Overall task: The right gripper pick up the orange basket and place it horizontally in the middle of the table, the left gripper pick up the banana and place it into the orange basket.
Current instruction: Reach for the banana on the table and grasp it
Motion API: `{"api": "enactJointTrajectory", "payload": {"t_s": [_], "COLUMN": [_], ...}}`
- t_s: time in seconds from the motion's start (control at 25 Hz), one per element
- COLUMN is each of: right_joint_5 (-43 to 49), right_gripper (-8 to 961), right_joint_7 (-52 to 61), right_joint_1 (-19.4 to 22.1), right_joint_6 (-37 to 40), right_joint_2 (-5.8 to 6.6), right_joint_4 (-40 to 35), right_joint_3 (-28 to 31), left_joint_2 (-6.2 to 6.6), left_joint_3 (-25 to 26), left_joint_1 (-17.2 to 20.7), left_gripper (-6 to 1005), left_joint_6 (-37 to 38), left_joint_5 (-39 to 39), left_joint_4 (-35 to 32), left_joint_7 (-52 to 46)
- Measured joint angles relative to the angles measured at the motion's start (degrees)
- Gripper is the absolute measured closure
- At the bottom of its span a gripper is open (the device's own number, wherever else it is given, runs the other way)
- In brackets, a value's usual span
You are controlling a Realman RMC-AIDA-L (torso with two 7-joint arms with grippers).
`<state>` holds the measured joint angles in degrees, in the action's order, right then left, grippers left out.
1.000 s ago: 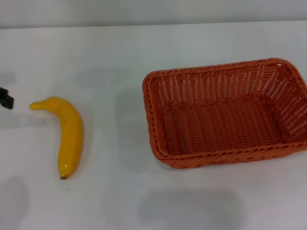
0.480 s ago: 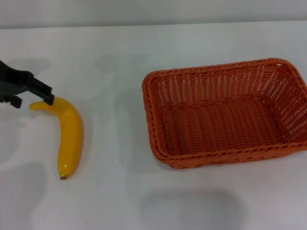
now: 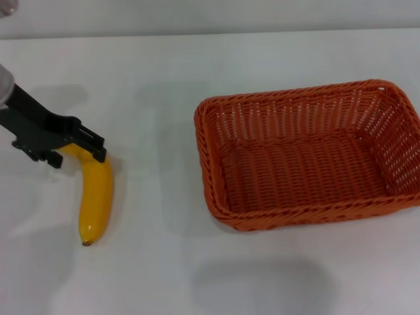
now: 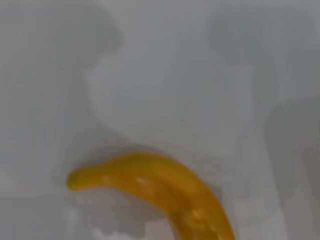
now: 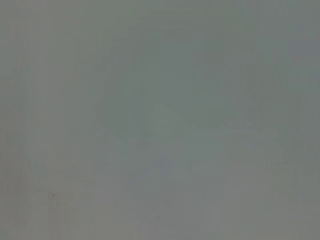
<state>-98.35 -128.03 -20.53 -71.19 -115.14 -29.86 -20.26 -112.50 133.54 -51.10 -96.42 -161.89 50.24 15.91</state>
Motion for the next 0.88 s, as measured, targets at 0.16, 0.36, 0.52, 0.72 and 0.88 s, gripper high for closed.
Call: {"api": "enactJointTrajectory", "payload": {"t_s": [0.16, 0.36, 0.52, 0.72, 0.88], "right_joint_5": [0.02, 0.1, 0.37, 0.11, 0.06], "right_gripper": [85, 85, 85, 84, 84], "right_joint_7": [-1.07, -1.61, -1.85, -1.92, -1.94], "right_joint_1": [0.06, 0.15, 0.32, 1.06, 1.26], "right_joint_6": [0.0, 0.1, 0.19, 0.16, 0.06], "right_joint_2": [0.01, 0.0, 0.01, 0.05, 0.09], "right_joint_4": [0.23, 0.79, 0.88, 0.94, 0.95], "right_joint_3": [-0.38, -0.4, -0.39, -0.36, -0.41], "left_joint_2": [-0.83, -1.09, -1.01, -0.92, -1.1], "left_joint_3": [-1.62, -4.21, -7.66, -10.66, -10.85], "left_joint_1": [-1.49, -3.15, -3.42, -4.32, -3.99], "left_gripper": [195, 196, 198, 199, 200], "left_joint_6": [0.69, 0.89, 0.66, 0.34, 0.89], "left_joint_5": [0.21, -0.26, -0.29, -0.3, -0.34], "left_joint_4": [-2.94, -5.72, -6.22, -7.98, -8.13], "left_joint_7": [-1.72, -3.45, -5.25, -6.58, -6.68]}}
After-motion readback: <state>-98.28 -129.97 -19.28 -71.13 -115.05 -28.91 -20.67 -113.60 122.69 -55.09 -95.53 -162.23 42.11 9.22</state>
